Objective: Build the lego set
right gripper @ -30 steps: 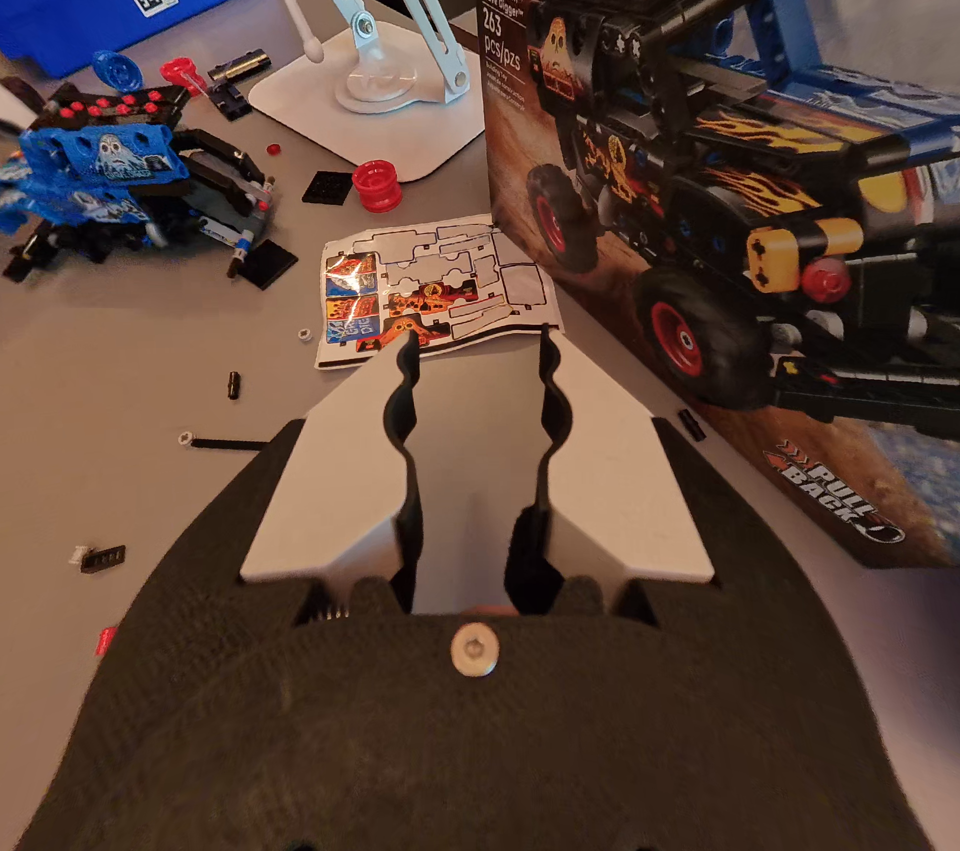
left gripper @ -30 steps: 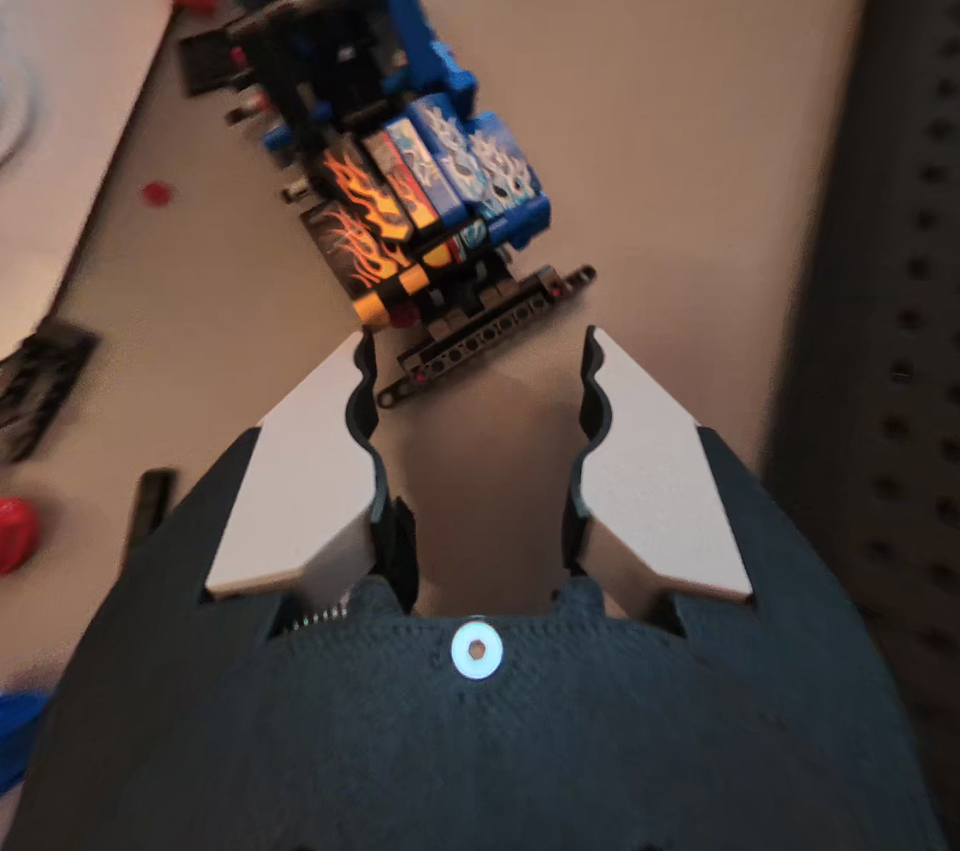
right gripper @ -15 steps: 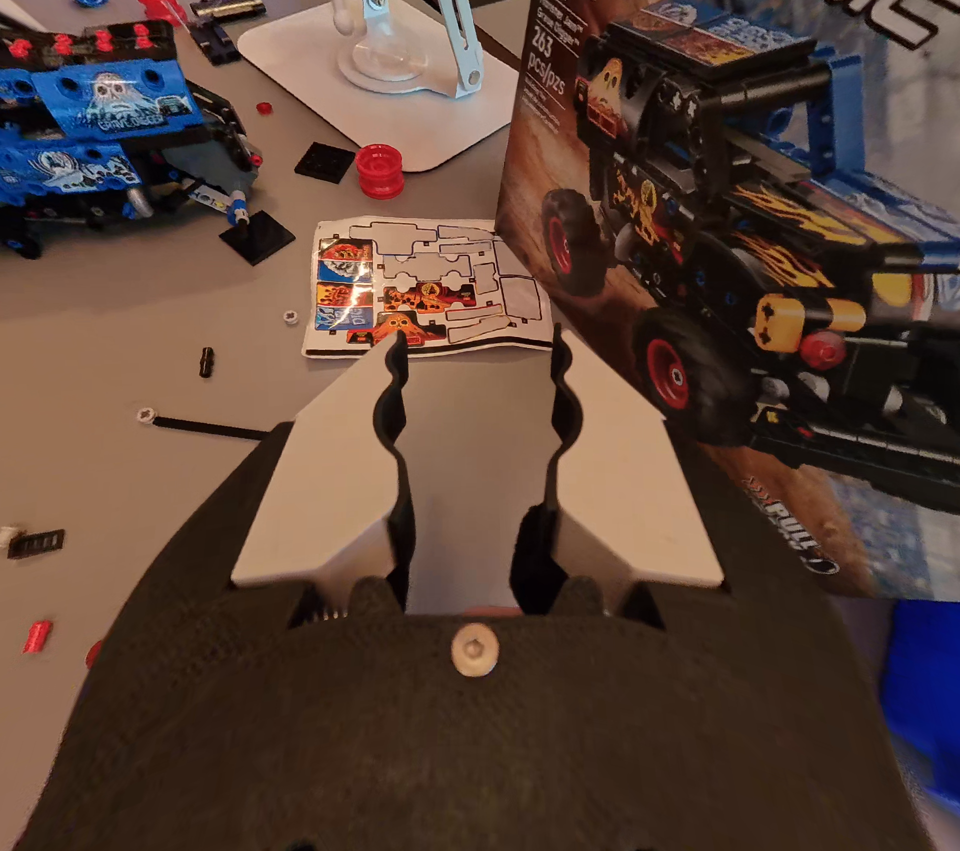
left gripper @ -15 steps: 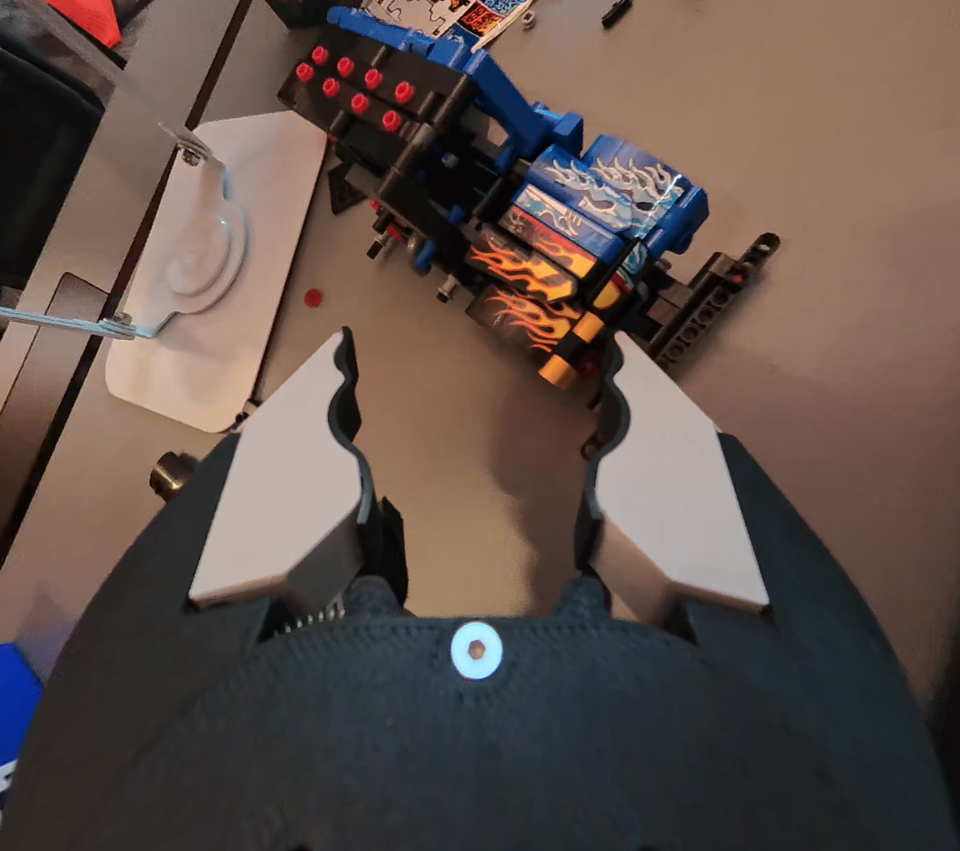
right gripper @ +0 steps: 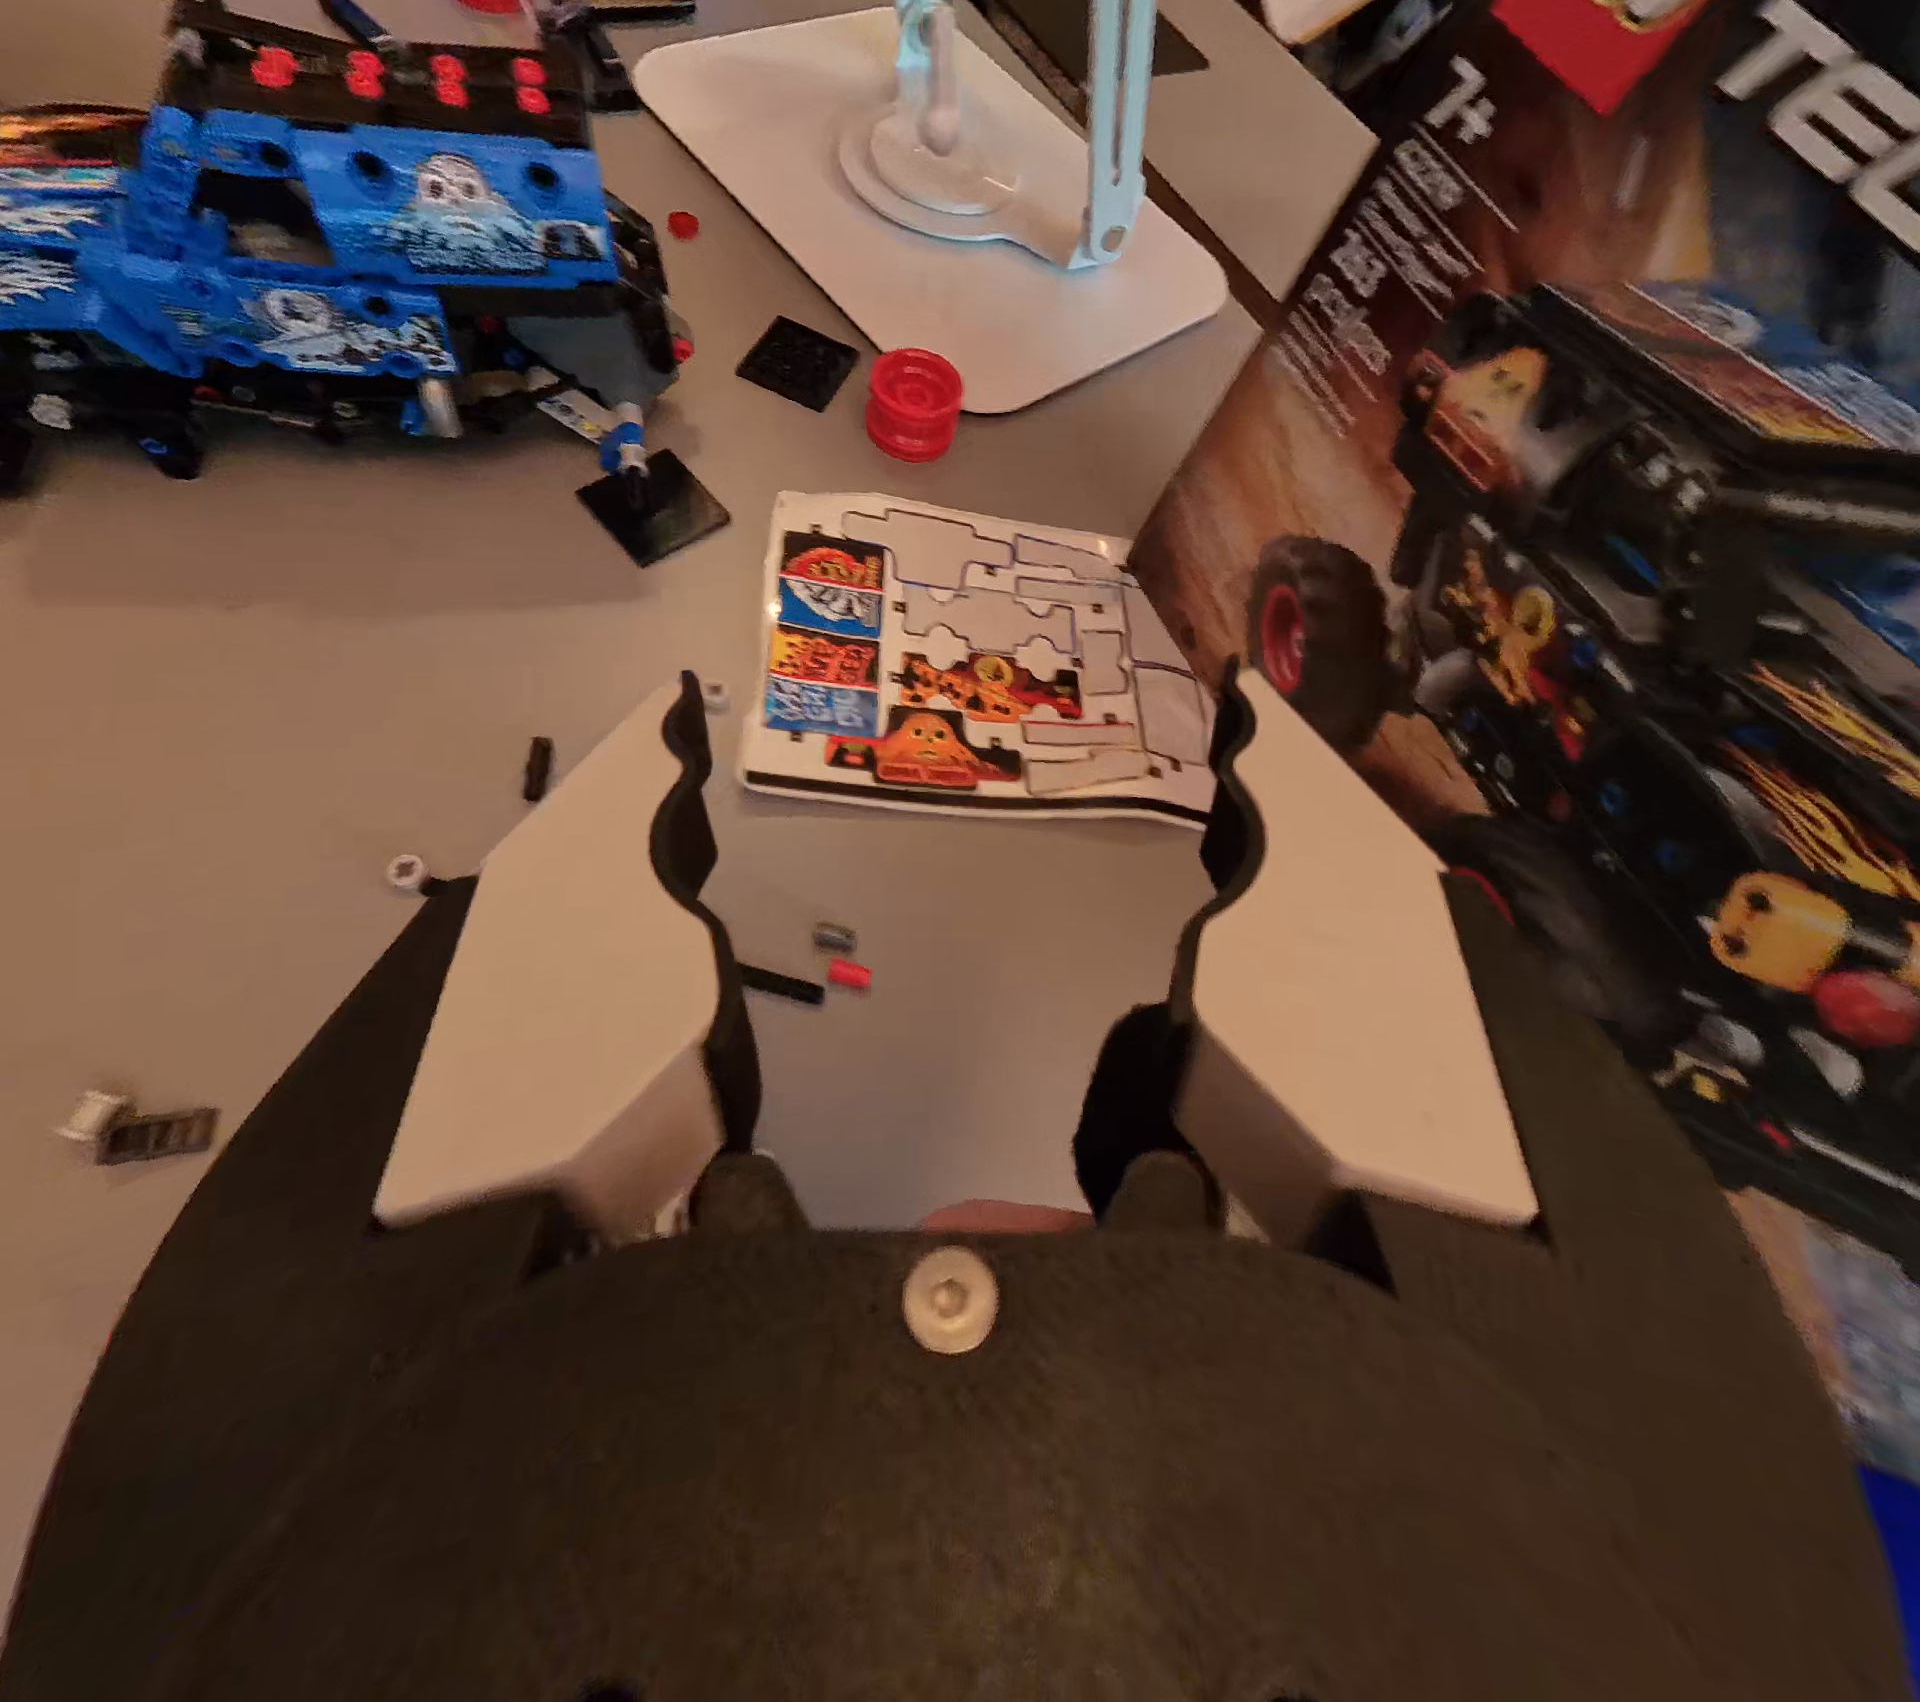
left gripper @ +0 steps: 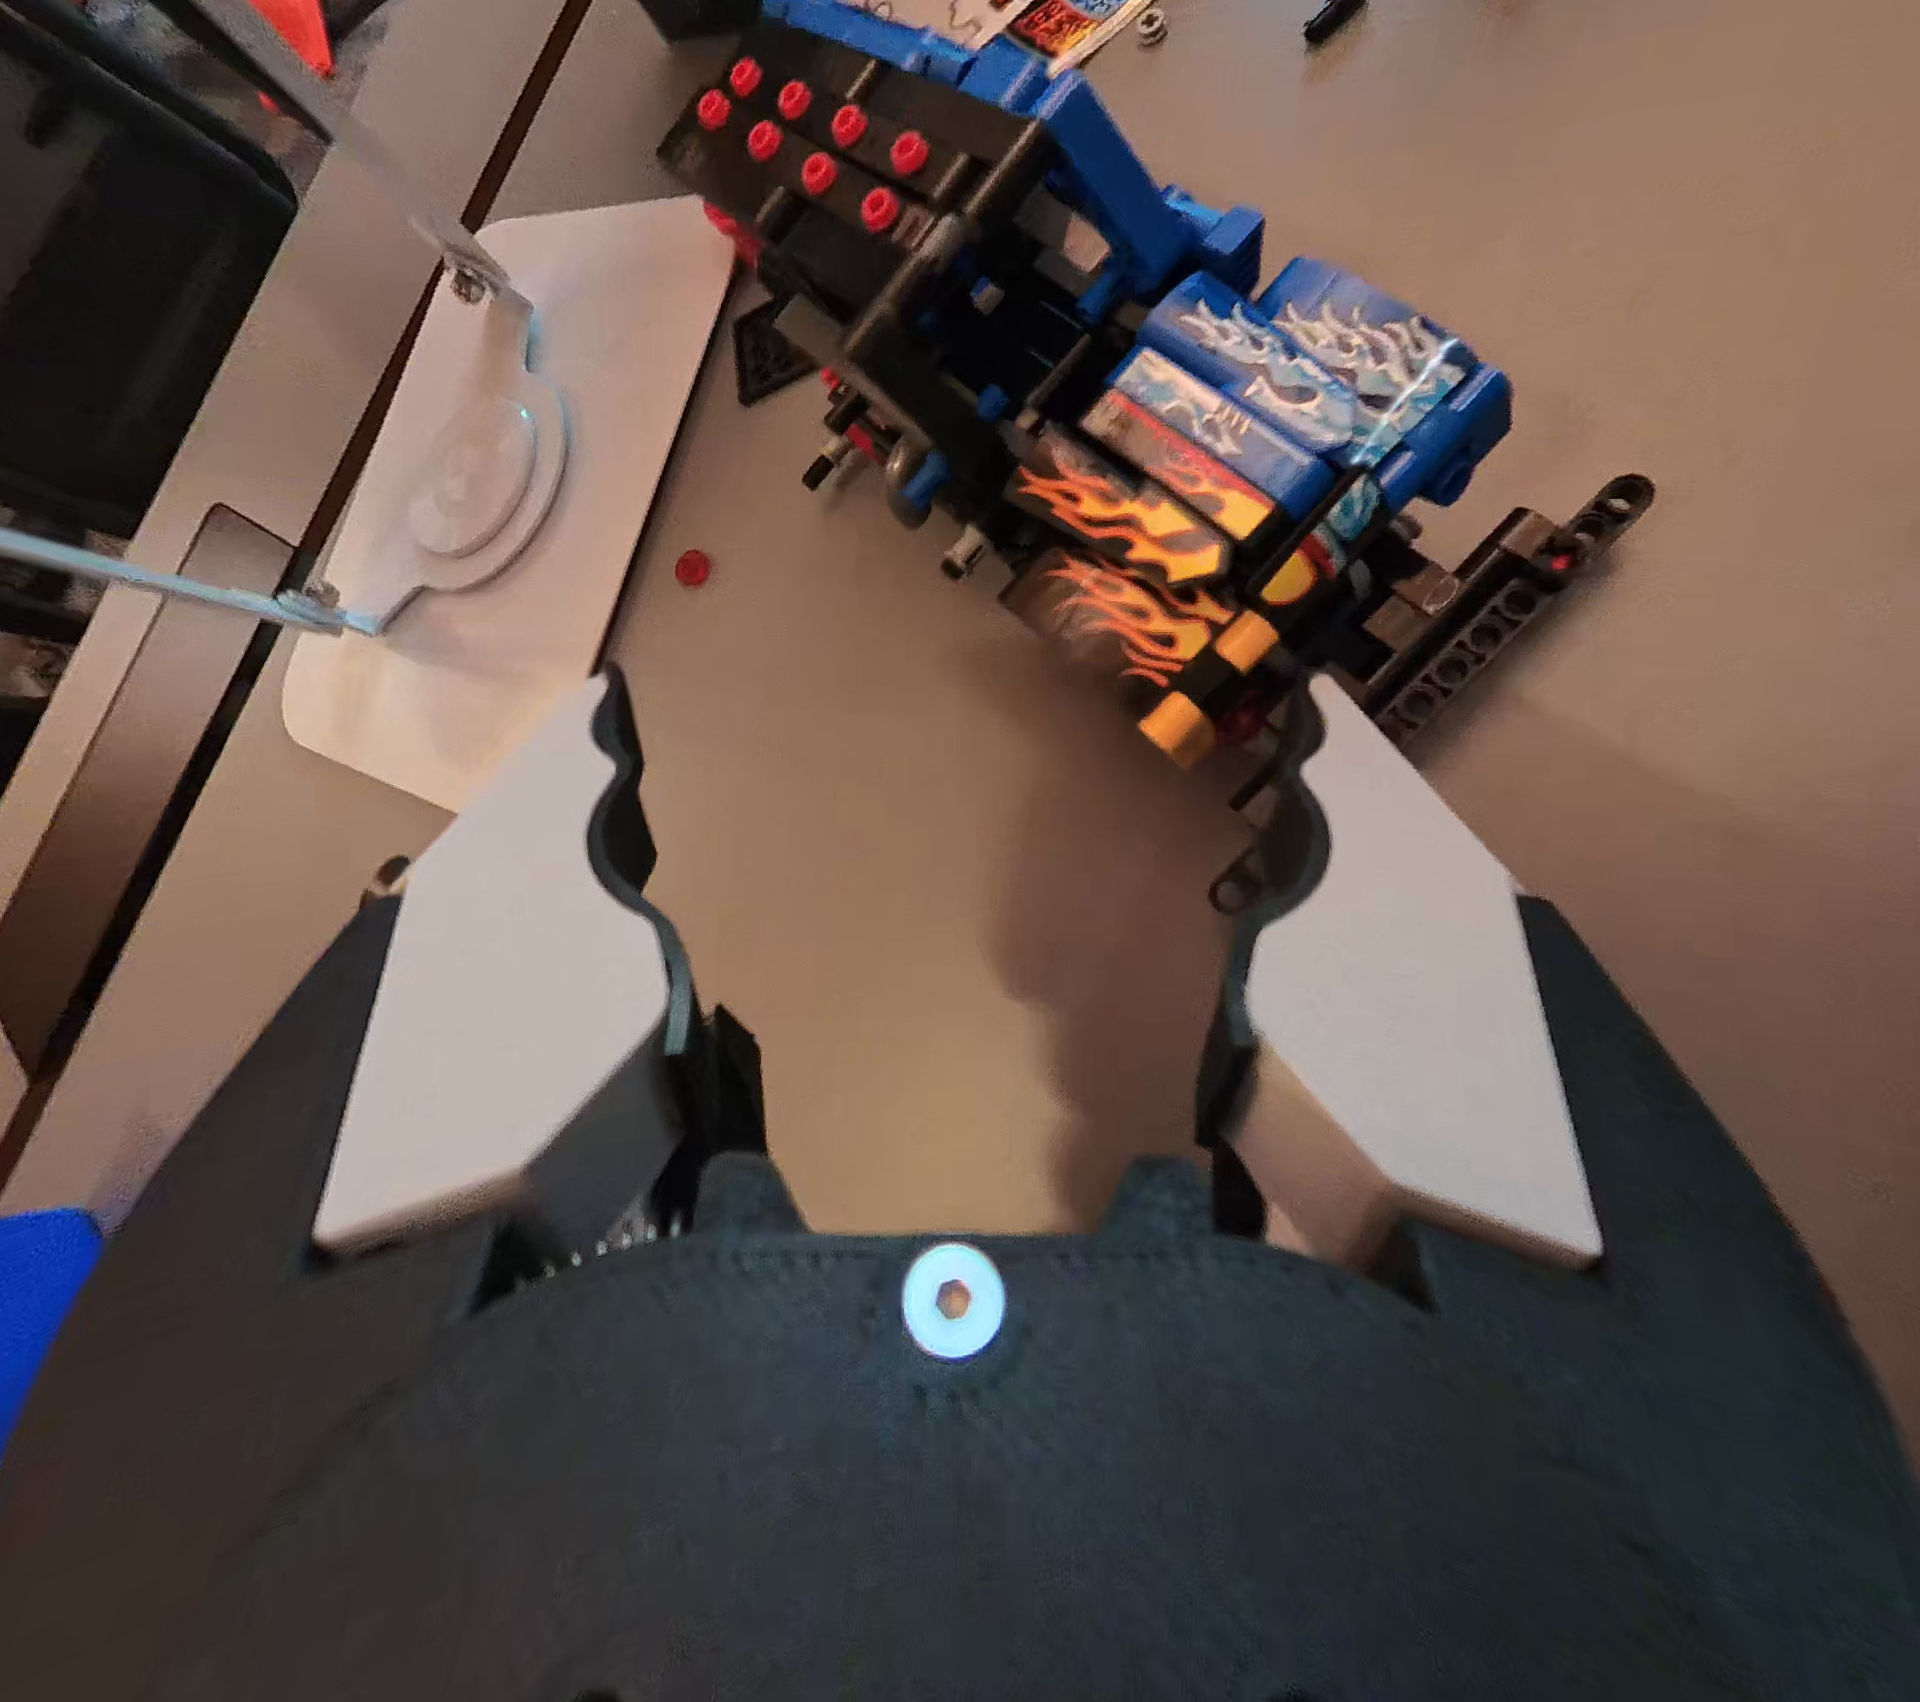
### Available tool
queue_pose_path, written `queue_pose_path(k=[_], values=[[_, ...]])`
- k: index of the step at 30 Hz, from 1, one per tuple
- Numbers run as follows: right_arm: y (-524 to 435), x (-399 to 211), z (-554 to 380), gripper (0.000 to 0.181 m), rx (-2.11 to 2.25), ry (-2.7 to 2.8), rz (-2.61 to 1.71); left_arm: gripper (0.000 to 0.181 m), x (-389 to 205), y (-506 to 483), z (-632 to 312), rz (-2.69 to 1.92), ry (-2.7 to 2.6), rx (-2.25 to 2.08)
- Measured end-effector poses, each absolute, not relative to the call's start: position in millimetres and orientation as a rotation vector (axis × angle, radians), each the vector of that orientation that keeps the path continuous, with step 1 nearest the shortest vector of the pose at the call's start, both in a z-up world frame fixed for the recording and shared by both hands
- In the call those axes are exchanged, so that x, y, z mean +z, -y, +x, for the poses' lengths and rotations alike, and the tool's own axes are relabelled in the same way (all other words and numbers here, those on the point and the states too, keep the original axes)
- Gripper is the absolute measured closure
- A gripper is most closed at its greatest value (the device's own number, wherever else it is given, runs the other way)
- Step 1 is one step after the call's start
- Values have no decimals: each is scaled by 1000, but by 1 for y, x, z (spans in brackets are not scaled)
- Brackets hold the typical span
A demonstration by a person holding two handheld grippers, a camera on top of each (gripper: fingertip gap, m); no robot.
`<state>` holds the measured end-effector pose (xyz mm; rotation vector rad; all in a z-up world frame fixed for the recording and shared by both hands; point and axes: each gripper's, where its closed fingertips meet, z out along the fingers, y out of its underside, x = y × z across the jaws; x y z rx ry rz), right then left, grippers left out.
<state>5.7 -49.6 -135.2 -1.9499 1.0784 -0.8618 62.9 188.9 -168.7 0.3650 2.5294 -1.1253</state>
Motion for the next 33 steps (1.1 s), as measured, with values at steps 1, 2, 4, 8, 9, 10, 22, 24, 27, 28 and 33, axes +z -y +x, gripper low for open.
queue_pose_path(k=[1, 2, 4, 8, 9, 10, 22, 24, 27, 28, 33], values=[[41, -134, 7, 83, -853, -1065, -1954, 60, -169, -191, 66, 335, -2544, -1134], [30, -135, 6, 79, -830, -1043, -1966, 58, -169, -193, 69, 298, -2563, -1151], [6, -142, 2, 79, -758, -984, -2030, 58, -169, -197, 75, 218, -2603, -1194], [-27, -172, 1, 79, -723, -975, -2178, 53, -174, -206, 78, 129, -2688, -1256], [-30, -184, 1, 79, -715, -991, -2236, 54, -171, -206, 78, 105, -2697, -1290], [-36, -193, 0, 78, -707, -996, -2280, 54, -170, -207, 78, 87, -2707, -1315], [-49, -203, 10, 88, -725, -1119, -2187, 41, -191, -207, 86, -19, -2766, -1215], [-48, -204, 11, 91, -721, -1140, -2166, 40, -190, -205, 87, -3, -2744, -1218], [-41, -203, 14, 92, -756, -1165, -2154, 38, -192, -205, 89, -43, -2770, -1209], [-36, -202, 15, 96, -783, -1183, -2150, 39, -192, -206, 90, -59, -2772, -1207], [-24, -201, 21, 108, -852, -1249, -2115, 40, -195, -205, 99, -134, -2792, -1190]])
